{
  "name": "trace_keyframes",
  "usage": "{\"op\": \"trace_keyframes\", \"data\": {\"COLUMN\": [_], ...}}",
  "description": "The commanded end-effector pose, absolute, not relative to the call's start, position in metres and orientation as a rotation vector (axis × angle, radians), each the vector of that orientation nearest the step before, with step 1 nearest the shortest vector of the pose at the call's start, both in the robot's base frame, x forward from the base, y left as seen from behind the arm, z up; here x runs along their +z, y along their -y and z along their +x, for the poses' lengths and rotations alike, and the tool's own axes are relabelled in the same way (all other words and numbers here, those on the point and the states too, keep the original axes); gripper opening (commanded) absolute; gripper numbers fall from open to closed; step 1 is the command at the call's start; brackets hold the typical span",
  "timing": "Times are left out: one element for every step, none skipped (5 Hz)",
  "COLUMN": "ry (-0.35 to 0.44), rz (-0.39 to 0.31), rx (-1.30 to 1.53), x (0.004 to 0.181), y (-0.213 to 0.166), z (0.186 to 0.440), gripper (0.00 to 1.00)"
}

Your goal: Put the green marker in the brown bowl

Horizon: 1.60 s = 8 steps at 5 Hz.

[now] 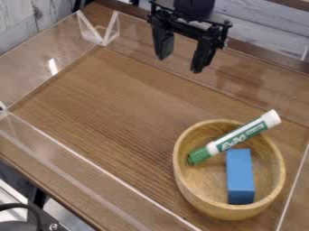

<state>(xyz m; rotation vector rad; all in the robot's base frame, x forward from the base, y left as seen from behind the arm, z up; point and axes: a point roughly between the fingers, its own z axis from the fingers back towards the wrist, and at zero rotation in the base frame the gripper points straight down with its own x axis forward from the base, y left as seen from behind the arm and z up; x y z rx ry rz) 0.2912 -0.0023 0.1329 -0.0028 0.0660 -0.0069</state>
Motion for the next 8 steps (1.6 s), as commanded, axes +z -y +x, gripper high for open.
{"op": "trace_keyframes", "data": {"ry": [-0.071, -0.054, -0.034, -0.028, -0.004, 0.024, 0.045, 0.067], "rz": [-0.005, -0.008, -0.012, -0.013, -0.010, -0.009, -0.009, -0.010], "rx": [-0.022, -0.085, -0.134, -0.149, -0.181, -0.220, -0.241, -0.257], "x": [0.131, 0.135, 0.137, 0.136, 0.132, 0.124, 0.115, 0.104], "y": [0.013, 0.034, 0.052, 0.059, 0.068, 0.077, 0.084, 0.088], "z": [0.282, 0.267, 0.256, 0.251, 0.246, 0.242, 0.241, 0.240], "gripper": [1.00, 1.00, 1.00, 1.00, 1.00, 1.00, 1.00, 1.00]}}
